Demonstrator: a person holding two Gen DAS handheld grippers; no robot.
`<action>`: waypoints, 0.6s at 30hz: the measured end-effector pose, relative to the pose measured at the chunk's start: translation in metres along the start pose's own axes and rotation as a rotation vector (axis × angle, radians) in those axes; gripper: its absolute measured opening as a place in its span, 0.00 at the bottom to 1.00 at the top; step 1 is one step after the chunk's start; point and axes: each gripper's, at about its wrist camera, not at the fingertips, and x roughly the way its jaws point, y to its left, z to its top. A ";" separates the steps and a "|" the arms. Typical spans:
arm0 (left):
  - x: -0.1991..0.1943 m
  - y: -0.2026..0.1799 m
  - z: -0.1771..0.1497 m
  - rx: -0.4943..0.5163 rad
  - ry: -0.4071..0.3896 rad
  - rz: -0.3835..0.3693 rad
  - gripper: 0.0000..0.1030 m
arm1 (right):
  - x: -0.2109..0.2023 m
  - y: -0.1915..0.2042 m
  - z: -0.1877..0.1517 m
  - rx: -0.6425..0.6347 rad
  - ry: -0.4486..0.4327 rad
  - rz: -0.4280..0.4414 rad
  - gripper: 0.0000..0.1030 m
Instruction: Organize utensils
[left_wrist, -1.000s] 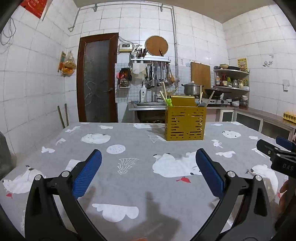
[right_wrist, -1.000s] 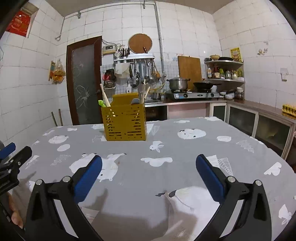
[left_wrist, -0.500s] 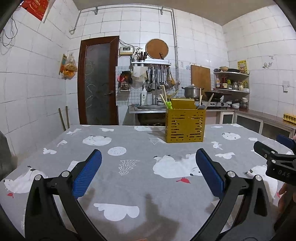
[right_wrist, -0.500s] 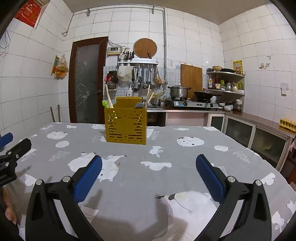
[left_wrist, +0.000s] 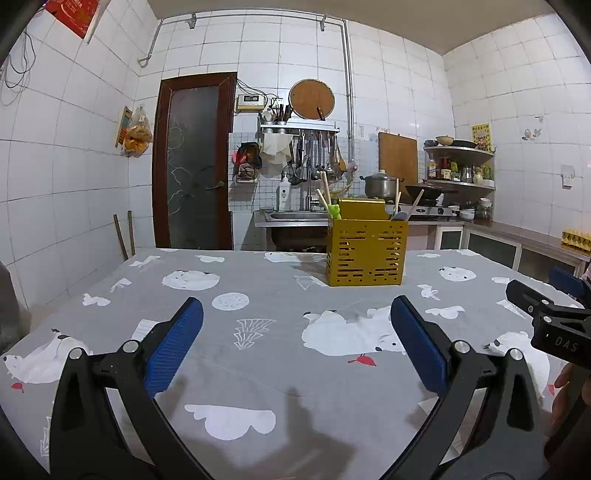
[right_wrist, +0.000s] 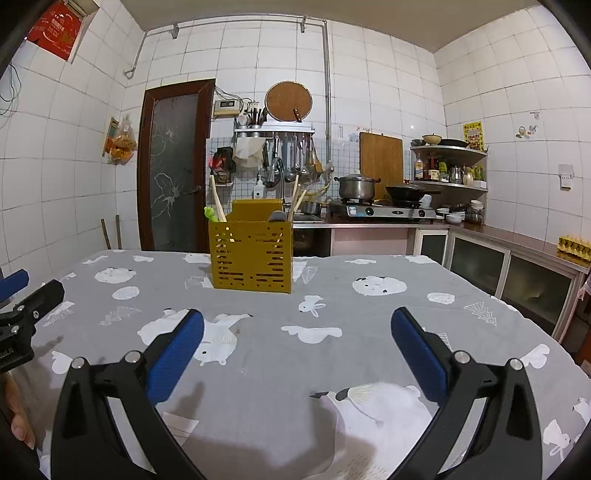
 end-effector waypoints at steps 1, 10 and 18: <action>0.000 0.000 0.000 0.000 -0.002 -0.001 0.95 | 0.000 0.000 0.000 0.002 -0.001 0.001 0.96; 0.000 -0.001 0.000 -0.002 -0.008 -0.011 0.95 | -0.001 -0.003 0.000 0.010 -0.010 0.004 0.96; -0.003 0.001 -0.001 -0.015 -0.016 -0.015 0.95 | -0.002 -0.002 0.000 0.010 -0.013 0.005 0.96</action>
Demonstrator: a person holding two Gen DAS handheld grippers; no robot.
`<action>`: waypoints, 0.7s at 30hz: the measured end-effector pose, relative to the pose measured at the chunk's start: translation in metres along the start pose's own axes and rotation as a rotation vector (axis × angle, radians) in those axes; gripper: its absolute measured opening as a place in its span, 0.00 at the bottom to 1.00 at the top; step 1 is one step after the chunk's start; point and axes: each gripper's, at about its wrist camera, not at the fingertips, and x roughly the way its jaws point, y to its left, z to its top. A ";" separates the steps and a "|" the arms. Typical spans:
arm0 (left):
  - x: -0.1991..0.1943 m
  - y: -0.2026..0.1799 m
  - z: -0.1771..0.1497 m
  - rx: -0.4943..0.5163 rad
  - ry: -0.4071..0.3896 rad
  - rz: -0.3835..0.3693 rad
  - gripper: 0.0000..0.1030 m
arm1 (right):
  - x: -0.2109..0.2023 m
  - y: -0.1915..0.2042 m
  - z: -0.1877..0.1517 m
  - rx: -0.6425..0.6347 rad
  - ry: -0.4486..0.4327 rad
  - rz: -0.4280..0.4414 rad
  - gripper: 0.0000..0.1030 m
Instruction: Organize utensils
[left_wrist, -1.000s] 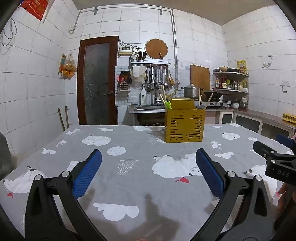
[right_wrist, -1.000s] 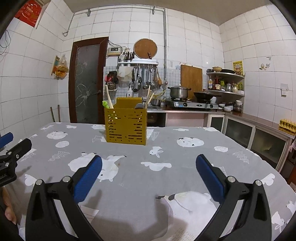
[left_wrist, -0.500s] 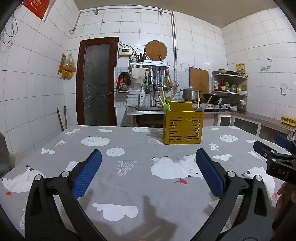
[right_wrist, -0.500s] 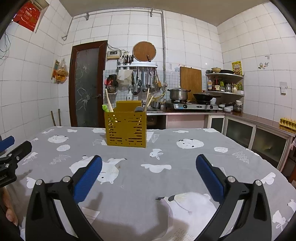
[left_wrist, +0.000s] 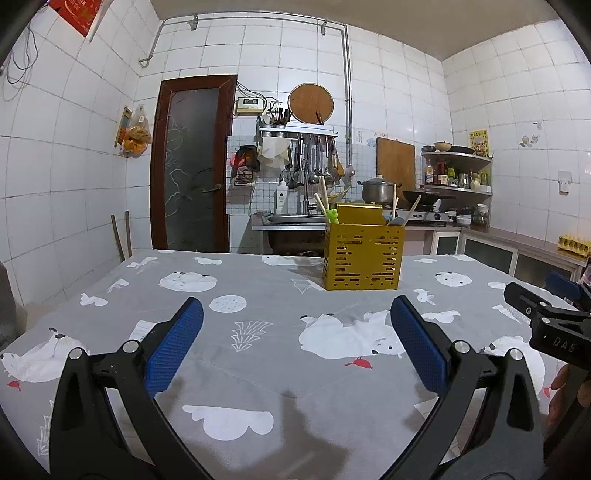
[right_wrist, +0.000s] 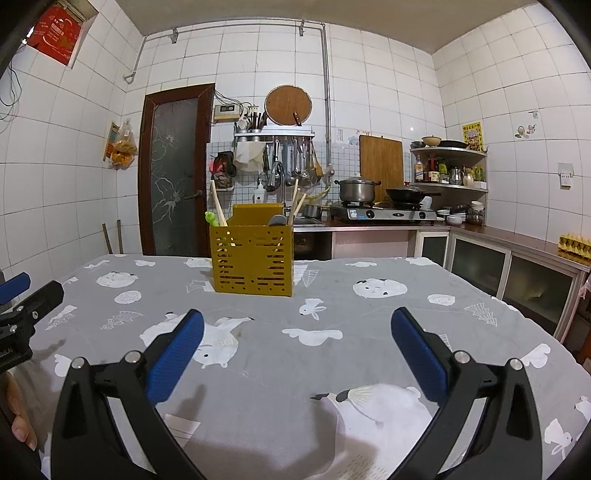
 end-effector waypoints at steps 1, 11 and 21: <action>0.000 0.000 0.000 -0.003 -0.001 0.000 0.95 | 0.000 0.000 0.000 0.000 0.001 0.000 0.96; -0.004 0.001 0.000 -0.004 -0.020 -0.001 0.95 | -0.002 0.001 0.000 -0.002 -0.003 0.001 0.96; -0.006 0.002 0.000 -0.007 -0.017 -0.001 0.95 | -0.002 0.001 0.001 -0.004 -0.004 0.001 0.96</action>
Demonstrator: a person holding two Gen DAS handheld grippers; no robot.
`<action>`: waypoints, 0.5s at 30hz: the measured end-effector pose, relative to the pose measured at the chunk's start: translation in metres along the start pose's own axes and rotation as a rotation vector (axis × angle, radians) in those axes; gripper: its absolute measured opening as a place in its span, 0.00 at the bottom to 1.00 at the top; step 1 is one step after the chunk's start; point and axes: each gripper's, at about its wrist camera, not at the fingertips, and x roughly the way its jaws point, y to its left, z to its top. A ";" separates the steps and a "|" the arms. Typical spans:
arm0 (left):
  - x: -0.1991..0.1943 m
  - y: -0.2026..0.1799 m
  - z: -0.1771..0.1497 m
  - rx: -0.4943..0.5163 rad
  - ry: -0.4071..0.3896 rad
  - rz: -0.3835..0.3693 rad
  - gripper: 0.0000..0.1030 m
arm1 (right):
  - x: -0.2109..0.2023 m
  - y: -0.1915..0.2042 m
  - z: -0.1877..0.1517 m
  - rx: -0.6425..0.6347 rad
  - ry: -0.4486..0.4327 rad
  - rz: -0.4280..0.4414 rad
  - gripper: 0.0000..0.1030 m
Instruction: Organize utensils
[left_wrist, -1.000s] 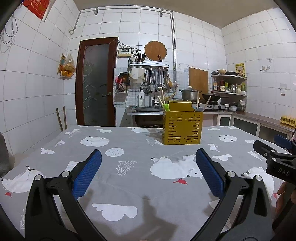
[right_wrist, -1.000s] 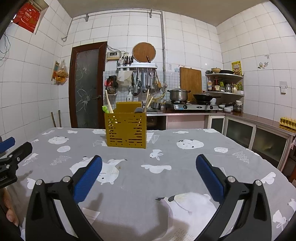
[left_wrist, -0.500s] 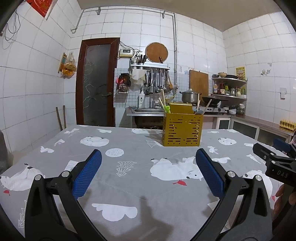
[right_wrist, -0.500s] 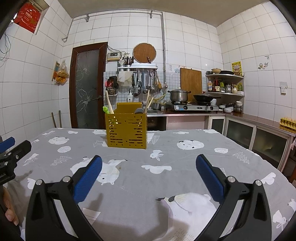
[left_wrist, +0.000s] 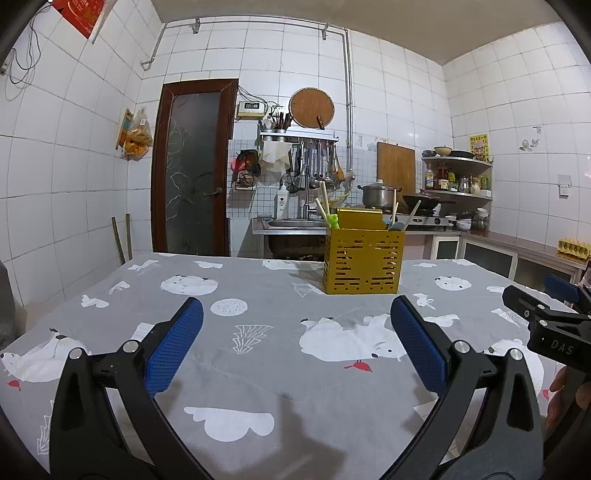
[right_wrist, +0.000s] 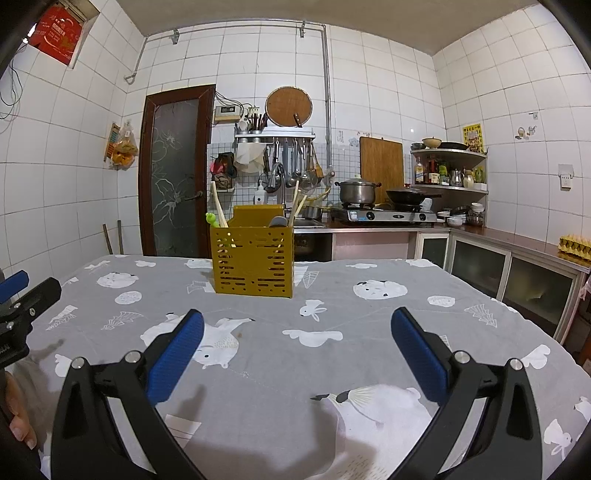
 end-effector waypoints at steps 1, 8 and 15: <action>0.000 0.000 0.000 0.000 0.000 0.000 0.95 | 0.000 0.000 0.000 0.000 0.000 0.000 0.96; 0.000 0.000 0.000 0.002 0.000 0.002 0.95 | 0.000 0.000 0.000 0.000 0.000 0.000 0.96; 0.000 0.000 0.001 0.004 -0.001 0.002 0.95 | 0.000 0.000 -0.001 0.000 0.000 0.000 0.96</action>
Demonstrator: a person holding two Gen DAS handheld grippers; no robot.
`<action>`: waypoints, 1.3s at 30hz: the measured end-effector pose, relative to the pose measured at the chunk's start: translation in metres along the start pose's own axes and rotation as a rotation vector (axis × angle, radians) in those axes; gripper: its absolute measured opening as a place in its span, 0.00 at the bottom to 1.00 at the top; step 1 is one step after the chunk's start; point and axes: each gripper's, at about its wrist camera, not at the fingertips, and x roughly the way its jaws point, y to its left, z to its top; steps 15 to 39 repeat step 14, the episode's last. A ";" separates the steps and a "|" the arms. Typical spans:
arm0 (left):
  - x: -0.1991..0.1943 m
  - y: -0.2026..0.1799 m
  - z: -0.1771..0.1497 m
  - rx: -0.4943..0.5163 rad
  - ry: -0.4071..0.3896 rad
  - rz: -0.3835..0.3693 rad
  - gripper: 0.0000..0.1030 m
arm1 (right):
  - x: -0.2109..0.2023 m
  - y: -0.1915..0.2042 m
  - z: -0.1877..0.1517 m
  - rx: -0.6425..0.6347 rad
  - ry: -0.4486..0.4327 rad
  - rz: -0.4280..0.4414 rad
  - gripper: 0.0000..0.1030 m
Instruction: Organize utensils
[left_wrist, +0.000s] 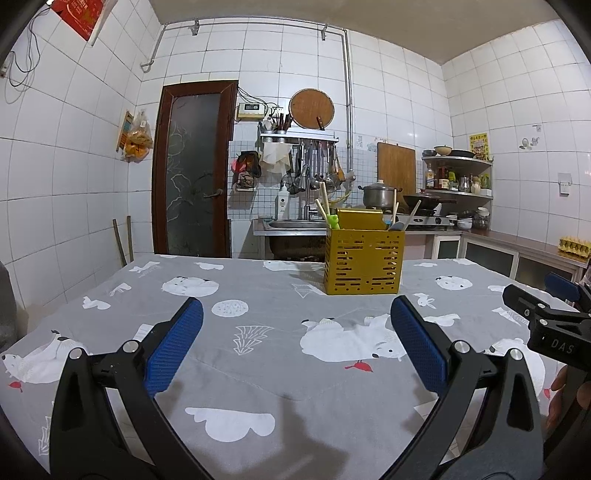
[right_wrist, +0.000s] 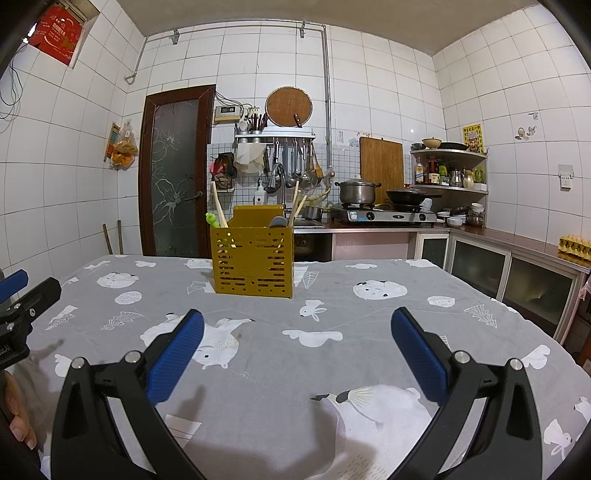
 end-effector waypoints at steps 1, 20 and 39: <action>0.000 0.000 0.000 0.000 0.001 0.000 0.95 | 0.000 0.000 0.000 0.000 -0.001 0.000 0.96; 0.000 0.003 0.003 0.013 -0.005 0.007 0.95 | 0.000 0.000 0.000 0.001 -0.001 0.000 0.96; 0.000 0.003 0.003 0.013 -0.005 0.007 0.95 | 0.000 0.000 0.000 0.001 -0.001 0.000 0.96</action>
